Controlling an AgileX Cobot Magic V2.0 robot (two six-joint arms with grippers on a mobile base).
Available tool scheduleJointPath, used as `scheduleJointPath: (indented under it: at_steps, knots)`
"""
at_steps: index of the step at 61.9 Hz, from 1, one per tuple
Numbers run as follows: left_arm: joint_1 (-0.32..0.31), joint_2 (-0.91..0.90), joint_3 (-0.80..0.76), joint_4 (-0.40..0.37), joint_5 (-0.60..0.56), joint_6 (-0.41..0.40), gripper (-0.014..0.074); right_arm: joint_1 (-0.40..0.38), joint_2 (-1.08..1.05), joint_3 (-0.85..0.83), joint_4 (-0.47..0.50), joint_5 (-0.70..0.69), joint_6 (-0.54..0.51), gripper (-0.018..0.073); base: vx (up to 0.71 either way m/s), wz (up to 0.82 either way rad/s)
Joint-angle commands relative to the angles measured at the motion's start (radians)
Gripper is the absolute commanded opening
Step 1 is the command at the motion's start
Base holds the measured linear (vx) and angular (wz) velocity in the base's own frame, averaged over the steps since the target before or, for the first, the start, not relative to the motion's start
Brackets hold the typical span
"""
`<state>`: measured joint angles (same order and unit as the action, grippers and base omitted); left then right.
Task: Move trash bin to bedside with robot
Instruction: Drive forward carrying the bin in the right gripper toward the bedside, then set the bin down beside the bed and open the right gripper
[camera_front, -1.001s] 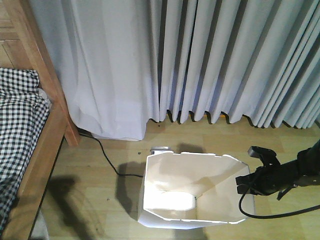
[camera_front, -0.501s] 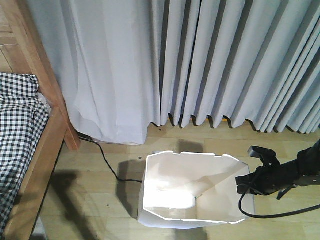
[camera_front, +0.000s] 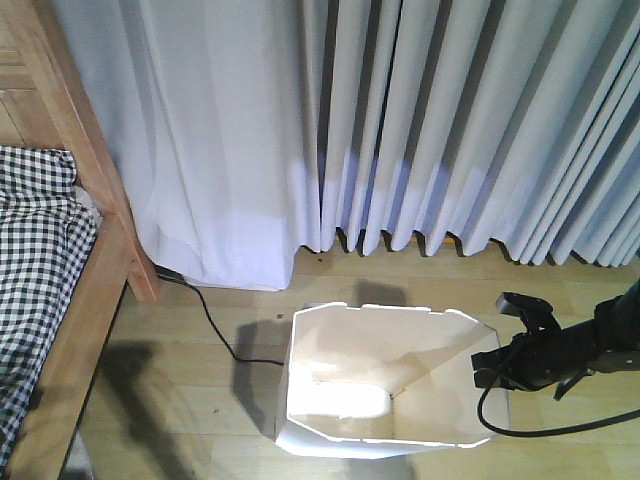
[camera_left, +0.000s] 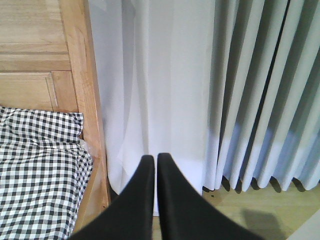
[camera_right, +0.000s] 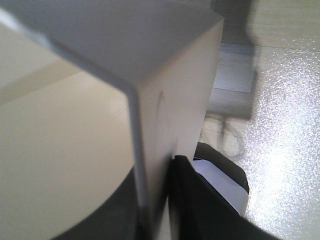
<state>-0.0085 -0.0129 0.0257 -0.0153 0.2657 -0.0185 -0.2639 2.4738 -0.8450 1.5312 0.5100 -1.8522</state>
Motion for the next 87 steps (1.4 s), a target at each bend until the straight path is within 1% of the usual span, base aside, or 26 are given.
scheduleJointPath:
  at_steps: [1,8,16,19,27,35,48,55,63,68,77,82,87]
  knots:
    - [-0.006,-0.014,0.019,-0.003,-0.069,-0.004,-0.0006,-0.003,-0.068,-0.004,0.008,0.232,-0.008,-0.0005,0.00,0.00]
    - [-0.006,-0.014,0.019,-0.003,-0.069,-0.004,-0.0006,-0.003,-0.068,-0.004,0.009,0.227,-0.008,-0.0005,0.00,0.00]
    - [-0.006,-0.014,0.019,-0.003,-0.069,-0.004,-0.0006,-0.003,-0.066,-0.011,0.016,0.205,0.016,-0.0005,0.00,0.00]
    - [-0.006,-0.014,0.019,-0.003,-0.069,-0.004,-0.0006,-0.003,-0.065,-0.025,0.018,0.173,0.025,-0.0005,0.00,0.00]
    - [-0.006,-0.014,0.019,-0.003,-0.069,-0.004,-0.0006,-0.003,-0.064,-0.078,-0.003,0.062,0.104,-0.0001,0.00,0.00]
    - [-0.006,-0.014,0.019,-0.003,-0.069,-0.004,-0.0006,-0.003,-0.044,-0.142,-0.059,0.012,0.119,0.0001,0.00,0.00]
    - [-0.006,-0.014,0.019,-0.003,-0.069,-0.004,-0.0006,-0.002,0.064,-0.286,-0.160,-0.002,0.318,0.0008,0.00,0.00]
    - [-0.006,-0.014,0.019,-0.003,-0.069,-0.004,-0.0006,0.012,0.128,-0.367,-0.271,-0.015,0.412,0.0011,0.00,0.00]
    - [-0.006,-0.014,0.019,-0.003,-0.069,-0.004,-0.0006,0.050,0.193,-0.450,-0.402,-0.044,0.517,0.0015,0.00,0.00]
    - [-0.006,-0.014,0.019,-0.003,-0.069,-0.004,-0.0006,0.071,0.235,-0.508,-0.460,-0.043,0.579,0.0016,0.00,0.00]
    - [-0.006,-0.014,0.019,-0.003,-0.069,-0.004,-0.0006,0.090,0.312,-0.594,-0.524,-0.030,0.683,0.0019,0.00,0.00]
    - [-0.006,-0.014,0.019,-0.003,-0.069,-0.004,-0.0006,0.095,0.350,-0.639,-0.544,-0.018,0.712,0.0022,0.00,0.00]
    - [-0.006,-0.014,0.019,-0.003,-0.069,-0.004,-0.0006,0.095,0.383,-0.676,-0.544,-0.007,0.717,0.0025,0.00,0.00]
